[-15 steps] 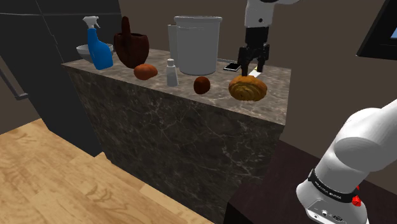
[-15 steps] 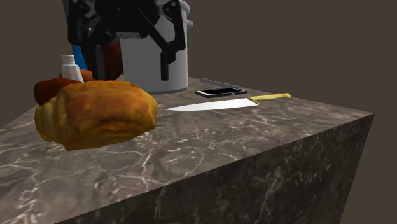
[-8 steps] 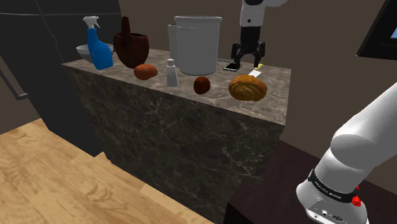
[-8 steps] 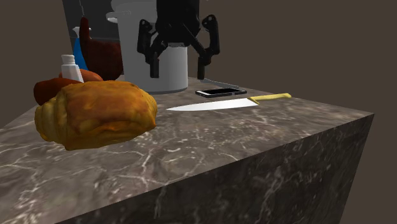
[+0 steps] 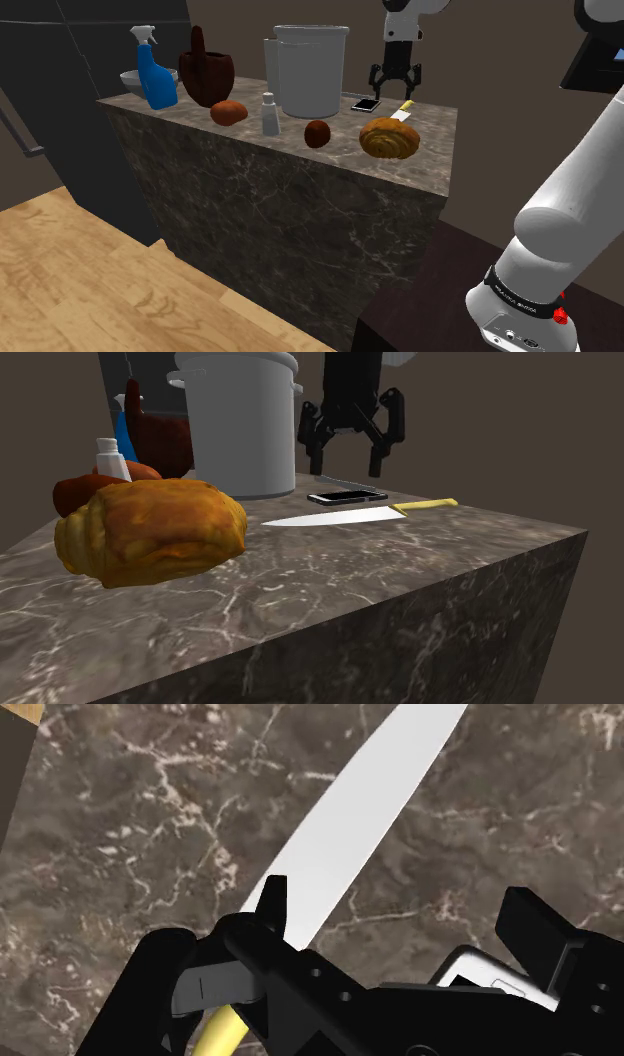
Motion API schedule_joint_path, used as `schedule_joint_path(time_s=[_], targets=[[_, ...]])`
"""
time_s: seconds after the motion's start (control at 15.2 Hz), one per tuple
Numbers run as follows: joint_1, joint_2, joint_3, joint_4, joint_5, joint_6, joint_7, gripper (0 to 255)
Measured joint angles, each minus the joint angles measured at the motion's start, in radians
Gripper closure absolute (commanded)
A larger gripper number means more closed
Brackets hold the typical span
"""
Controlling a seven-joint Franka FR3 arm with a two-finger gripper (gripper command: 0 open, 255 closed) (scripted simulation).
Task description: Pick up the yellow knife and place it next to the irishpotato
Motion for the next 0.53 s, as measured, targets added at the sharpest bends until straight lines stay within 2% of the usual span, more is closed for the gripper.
schedule_joint_path(time_s=[0.26, 0.53], targets=[[-0.048, 0.104, -0.047, 0.125, 0.012, -0.030, 0.081, 0], [-0.087, 0.167, -0.087, 0.194, 0.024, -0.044, 0.145, 0]])
